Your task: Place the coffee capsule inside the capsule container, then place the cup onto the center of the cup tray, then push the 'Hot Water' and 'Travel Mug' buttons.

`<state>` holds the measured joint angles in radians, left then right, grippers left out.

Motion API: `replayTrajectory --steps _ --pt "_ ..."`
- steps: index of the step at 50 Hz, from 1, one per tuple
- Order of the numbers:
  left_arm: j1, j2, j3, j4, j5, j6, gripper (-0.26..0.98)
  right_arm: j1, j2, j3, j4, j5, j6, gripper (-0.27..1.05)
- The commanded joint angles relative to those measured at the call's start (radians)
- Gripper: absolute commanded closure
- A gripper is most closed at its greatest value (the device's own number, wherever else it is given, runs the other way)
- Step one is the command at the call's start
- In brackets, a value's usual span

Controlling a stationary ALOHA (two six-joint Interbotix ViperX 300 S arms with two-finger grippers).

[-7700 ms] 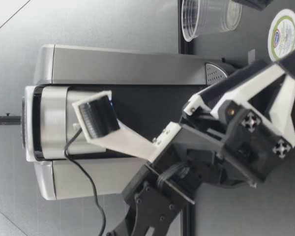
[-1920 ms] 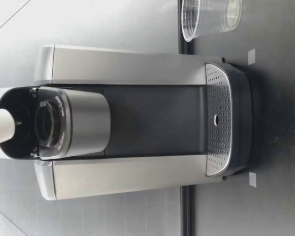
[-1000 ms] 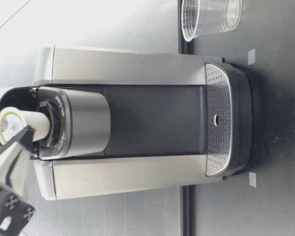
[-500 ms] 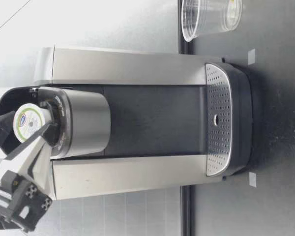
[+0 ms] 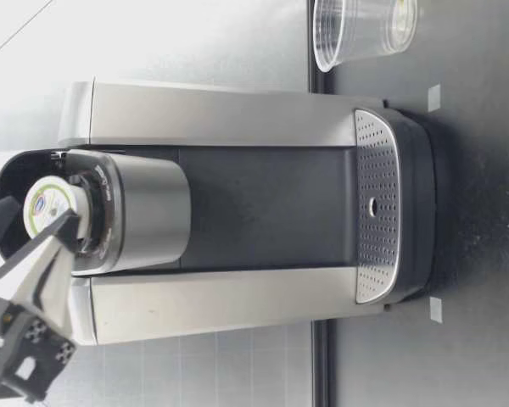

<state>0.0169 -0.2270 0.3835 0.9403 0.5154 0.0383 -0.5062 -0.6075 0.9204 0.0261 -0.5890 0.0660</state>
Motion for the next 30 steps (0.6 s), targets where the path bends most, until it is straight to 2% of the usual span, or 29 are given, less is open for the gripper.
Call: replayTrajectory --steps 1,8,16,24,30 --pt "-0.005 -0.028 -0.017 0.005 -0.008 -0.002 -0.03 0.005 -0.003 -0.012 0.000 -0.008 0.002 0.78" --pt "-0.034 -0.052 -0.011 0.005 -0.003 -0.003 -0.03 0.005 0.003 -0.014 0.000 -0.009 0.002 0.78" --pt "-0.091 -0.100 0.021 0.003 -0.008 -0.054 -0.03 0.003 0.025 -0.032 0.003 -0.025 0.002 0.78" --pt "-0.132 -0.169 0.123 0.002 -0.044 -0.259 -0.03 -0.015 0.083 -0.091 0.023 -0.029 0.000 0.78" --pt "-0.132 -0.230 0.219 0.002 -0.140 -0.453 -0.03 -0.051 0.135 -0.146 0.031 -0.023 0.002 0.78"
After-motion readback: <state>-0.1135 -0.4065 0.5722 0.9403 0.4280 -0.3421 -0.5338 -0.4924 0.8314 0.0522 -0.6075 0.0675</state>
